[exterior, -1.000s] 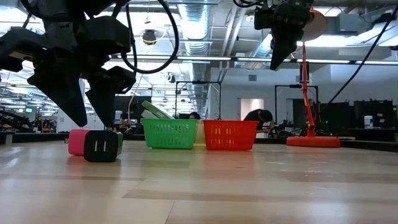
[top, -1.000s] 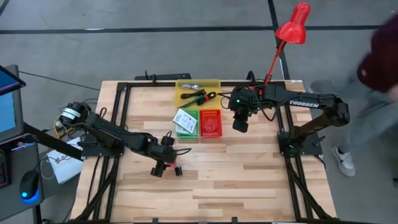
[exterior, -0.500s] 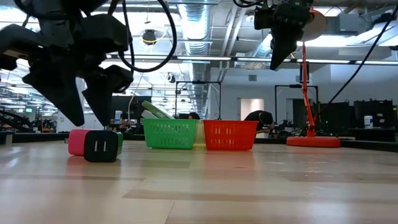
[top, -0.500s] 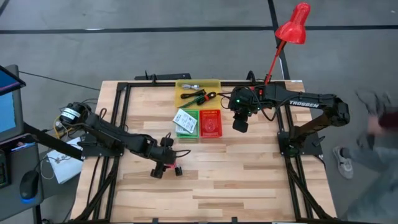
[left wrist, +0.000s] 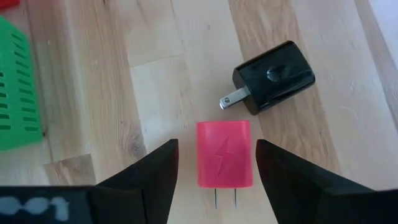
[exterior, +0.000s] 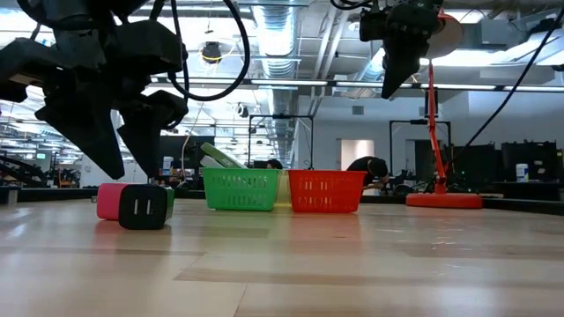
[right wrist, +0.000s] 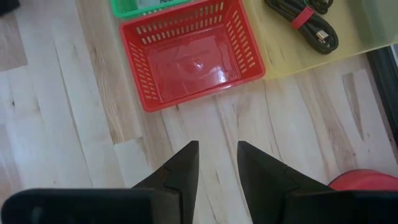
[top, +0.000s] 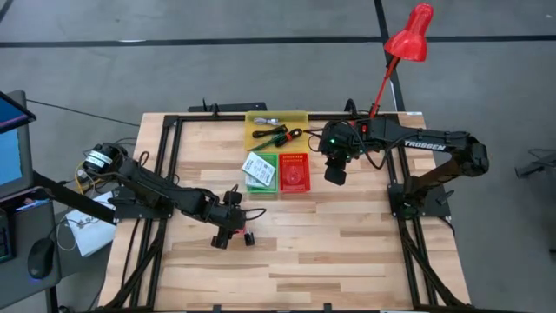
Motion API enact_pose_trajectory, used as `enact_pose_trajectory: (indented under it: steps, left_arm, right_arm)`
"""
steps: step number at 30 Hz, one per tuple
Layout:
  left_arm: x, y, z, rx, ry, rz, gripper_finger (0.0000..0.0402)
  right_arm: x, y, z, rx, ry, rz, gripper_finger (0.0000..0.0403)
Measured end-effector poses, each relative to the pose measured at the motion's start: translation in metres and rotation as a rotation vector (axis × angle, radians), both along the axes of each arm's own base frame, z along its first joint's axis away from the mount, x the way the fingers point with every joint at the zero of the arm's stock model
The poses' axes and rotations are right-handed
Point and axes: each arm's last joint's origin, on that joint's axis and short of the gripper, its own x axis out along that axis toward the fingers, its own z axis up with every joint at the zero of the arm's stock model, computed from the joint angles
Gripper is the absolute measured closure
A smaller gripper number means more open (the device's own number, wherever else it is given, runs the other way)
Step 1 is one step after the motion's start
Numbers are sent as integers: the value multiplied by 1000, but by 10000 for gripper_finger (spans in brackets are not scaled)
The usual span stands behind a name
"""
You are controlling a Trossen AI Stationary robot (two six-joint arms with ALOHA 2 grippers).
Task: Pick and place items into bin
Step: Put the pink charger adapter into the red bin
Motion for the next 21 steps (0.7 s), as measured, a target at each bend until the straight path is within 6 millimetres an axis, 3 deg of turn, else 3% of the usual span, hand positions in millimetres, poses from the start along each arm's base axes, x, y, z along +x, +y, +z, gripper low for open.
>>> enact_pose_trajectory:
  steps: [21]
  left_arm:
    - [-2, -5, 0, -12, 2, 5, 195]
  right_arm:
    - [0, 0, 0, 0, 0, 1, 298]
